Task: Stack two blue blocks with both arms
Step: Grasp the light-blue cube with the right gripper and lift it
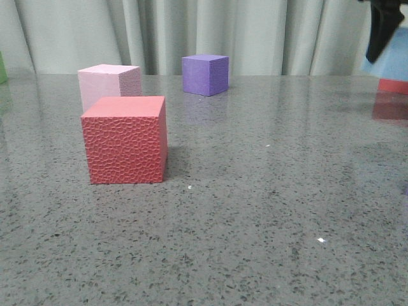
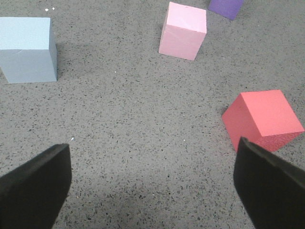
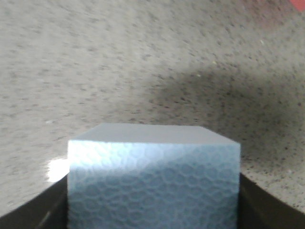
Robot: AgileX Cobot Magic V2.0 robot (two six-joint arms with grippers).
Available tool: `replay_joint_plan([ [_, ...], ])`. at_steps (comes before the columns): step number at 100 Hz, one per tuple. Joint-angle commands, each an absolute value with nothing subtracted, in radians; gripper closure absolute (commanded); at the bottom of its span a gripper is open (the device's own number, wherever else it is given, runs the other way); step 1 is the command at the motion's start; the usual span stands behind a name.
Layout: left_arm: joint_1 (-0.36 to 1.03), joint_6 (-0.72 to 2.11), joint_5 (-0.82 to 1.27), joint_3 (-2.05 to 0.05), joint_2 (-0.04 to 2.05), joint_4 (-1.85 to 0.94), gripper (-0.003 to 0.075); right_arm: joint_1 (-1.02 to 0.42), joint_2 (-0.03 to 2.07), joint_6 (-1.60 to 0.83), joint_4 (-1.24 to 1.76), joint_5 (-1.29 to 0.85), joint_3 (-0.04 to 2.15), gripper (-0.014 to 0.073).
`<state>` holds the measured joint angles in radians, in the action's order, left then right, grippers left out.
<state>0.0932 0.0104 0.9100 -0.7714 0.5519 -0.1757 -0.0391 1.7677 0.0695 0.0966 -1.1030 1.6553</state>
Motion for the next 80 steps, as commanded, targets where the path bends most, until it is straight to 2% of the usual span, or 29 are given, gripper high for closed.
replay_joint_plan([
  [1,0.092,0.009,0.856,-0.804,0.560,-0.188,0.0059,-0.074,1.721,0.066,0.116,-1.118,1.735,0.0231],
  [57,0.092,0.009,0.856,-0.804,0.560,-0.188,0.0059,-0.371,1.747,0.319,0.074,-1.087,1.804,0.0231],
  [80,0.092,0.009,0.856,-0.804,0.560,-0.188,0.0059,-0.461,1.847,0.373,0.071,-1.105,1.904,0.0231],
])
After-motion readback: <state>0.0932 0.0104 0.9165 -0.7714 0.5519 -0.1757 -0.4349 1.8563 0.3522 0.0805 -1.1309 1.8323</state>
